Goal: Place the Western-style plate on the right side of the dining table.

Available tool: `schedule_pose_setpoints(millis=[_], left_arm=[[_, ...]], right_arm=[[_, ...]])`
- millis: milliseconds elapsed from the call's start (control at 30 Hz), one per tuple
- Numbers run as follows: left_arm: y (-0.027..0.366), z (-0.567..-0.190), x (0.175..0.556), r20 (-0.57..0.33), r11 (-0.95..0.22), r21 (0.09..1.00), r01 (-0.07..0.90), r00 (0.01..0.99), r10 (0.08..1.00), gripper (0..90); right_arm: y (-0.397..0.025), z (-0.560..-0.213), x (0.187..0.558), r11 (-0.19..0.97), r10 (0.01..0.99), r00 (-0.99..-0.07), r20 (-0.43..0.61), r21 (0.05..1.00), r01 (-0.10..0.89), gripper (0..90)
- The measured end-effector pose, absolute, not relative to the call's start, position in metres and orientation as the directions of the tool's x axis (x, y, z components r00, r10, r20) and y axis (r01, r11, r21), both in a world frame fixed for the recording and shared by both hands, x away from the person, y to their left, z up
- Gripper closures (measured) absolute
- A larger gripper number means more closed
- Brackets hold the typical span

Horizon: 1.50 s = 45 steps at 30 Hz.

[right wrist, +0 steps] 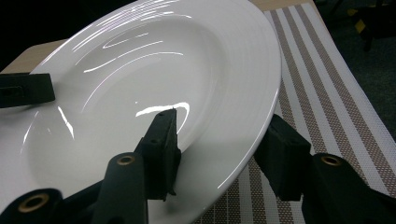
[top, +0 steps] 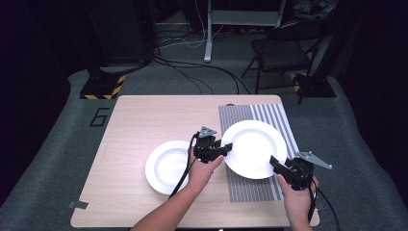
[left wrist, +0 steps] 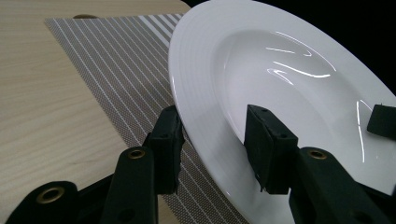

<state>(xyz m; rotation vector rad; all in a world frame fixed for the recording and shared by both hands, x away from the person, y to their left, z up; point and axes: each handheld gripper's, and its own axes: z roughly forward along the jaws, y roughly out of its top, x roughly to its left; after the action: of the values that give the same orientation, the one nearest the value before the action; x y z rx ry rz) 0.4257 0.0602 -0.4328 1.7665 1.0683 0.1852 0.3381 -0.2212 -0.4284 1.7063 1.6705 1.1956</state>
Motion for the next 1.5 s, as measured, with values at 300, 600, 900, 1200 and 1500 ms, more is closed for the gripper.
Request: schedule_pose_setpoints(millis=[300,600,900,1200,1500], left_arm=[[0.054,-0.439,0.429,-0.354,-0.079,0.809,0.583,0.589,0.727,57.4],[0.050,-0.445,0.432,-0.348,-0.085,0.809,0.582,0.590,0.728,57.5],[0.047,-0.450,0.438,-0.354,-0.074,0.809,0.584,0.583,0.731,57.8],[0.047,-0.453,0.446,-0.360,-0.066,0.808,0.586,0.579,0.731,58.0],[0.044,-0.460,0.451,-0.363,-0.066,0.806,0.589,0.578,0.731,57.9]], right_arm=[[-0.226,-0.433,0.341,-0.147,0.963,-0.110,0.248,0.819,0.554,50.2],[-0.231,-0.442,0.345,-0.153,0.962,-0.105,0.253,0.815,0.558,50.1],[-0.234,-0.448,0.354,-0.153,0.962,-0.102,0.252,0.813,0.562,50.3],[-0.236,-0.450,0.363,-0.155,0.962,-0.102,0.255,0.810,0.565,50.7],[-0.238,-0.454,0.373,-0.147,0.965,-0.097,0.244,0.807,0.571,50.9]])
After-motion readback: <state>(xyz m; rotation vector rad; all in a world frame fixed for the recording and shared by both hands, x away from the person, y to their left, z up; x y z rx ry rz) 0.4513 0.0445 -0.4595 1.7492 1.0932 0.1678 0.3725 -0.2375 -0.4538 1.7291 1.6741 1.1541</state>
